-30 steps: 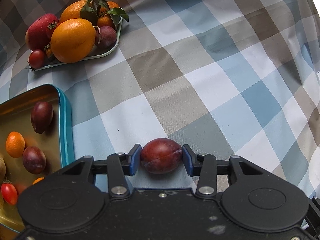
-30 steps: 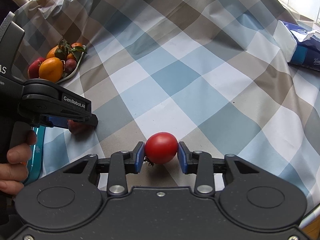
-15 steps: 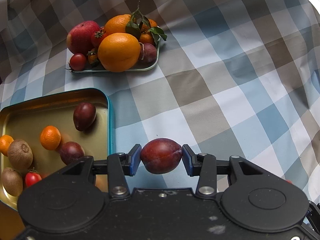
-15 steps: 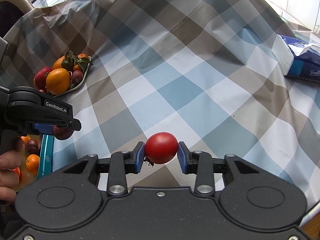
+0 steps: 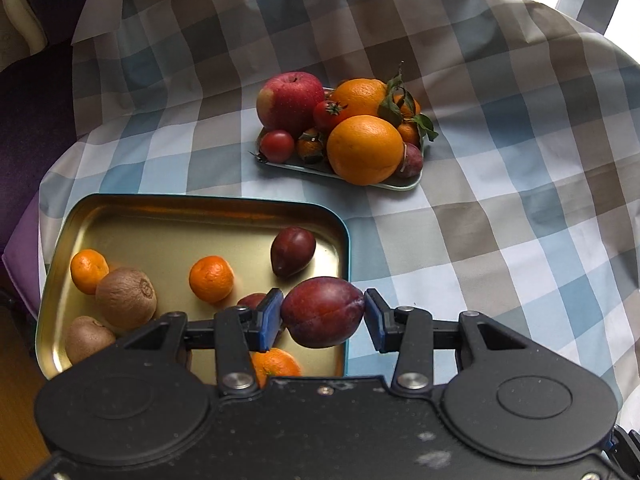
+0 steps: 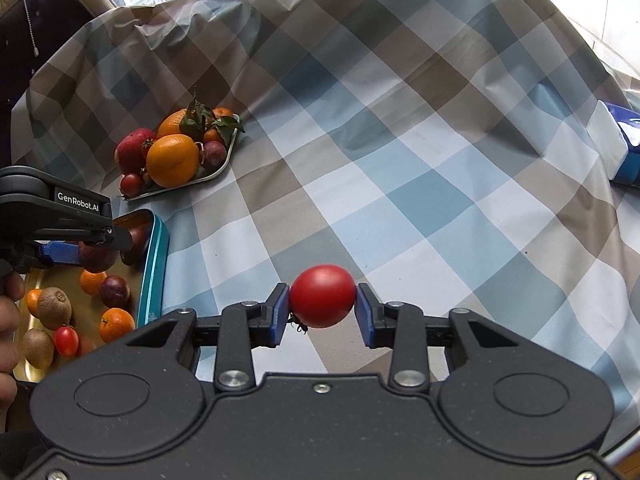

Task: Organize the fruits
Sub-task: 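Carry the plum with the left tool while the right tool carries the tomato over the tin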

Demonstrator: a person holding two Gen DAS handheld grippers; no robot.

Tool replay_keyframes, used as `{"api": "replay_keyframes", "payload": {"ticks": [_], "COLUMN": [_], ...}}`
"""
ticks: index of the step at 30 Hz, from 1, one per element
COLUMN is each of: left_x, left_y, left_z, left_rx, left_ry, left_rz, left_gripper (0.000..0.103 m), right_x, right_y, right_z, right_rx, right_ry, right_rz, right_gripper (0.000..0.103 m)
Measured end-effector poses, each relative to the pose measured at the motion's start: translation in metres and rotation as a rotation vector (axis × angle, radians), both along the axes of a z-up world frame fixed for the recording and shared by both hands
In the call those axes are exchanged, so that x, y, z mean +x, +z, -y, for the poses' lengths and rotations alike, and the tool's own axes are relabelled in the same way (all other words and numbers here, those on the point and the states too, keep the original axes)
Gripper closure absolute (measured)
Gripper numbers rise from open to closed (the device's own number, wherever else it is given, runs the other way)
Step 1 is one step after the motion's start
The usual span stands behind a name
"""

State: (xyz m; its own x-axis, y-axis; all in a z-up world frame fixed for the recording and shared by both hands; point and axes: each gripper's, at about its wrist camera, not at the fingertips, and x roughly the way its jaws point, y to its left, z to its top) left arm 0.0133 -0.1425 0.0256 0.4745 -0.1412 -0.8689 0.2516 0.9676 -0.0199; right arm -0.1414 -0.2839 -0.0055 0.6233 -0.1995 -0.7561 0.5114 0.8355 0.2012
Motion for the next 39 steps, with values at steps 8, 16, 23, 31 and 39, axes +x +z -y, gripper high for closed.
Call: {"api": "replay_keyframes", "payload": {"ticks": [8,16,23,31,39], "left_x": [0.023,0.045,0.063,0.077,0.080], "left_y": [-0.006,-0.012,-0.017,-0.026,-0.028], "left_z": [-0.051,-0.099,-0.124,-0.132,-0.131], "left_rx": [0.020,0.030,0.032,0.057,0.070], "left_ry": [0.099,0.169,0.216,0.227,0.216], "left_rz": [-0.002,0.011,0.015,0.012,0.013], "left_gripper": [0.059,0.059,0.059,0.059,0.059], "right_x": [0.027,0.059,0.079,0.088,0.092], "right_y": [0.008,0.011,0.011,0.006,-0.005], "right_z": [-0.032,-0.069,-0.107,-0.146,-0.163], "right_rx": [-0.006,0.008,0.003,0.017,0.027], "right_ry": [0.090,0.183,0.289,0.414,0.468], "right_rz": [0.028,0.047,0.043,0.028,-0.011], "right_gripper": [0.058,0.058,0.058,0.058,0.058]}}
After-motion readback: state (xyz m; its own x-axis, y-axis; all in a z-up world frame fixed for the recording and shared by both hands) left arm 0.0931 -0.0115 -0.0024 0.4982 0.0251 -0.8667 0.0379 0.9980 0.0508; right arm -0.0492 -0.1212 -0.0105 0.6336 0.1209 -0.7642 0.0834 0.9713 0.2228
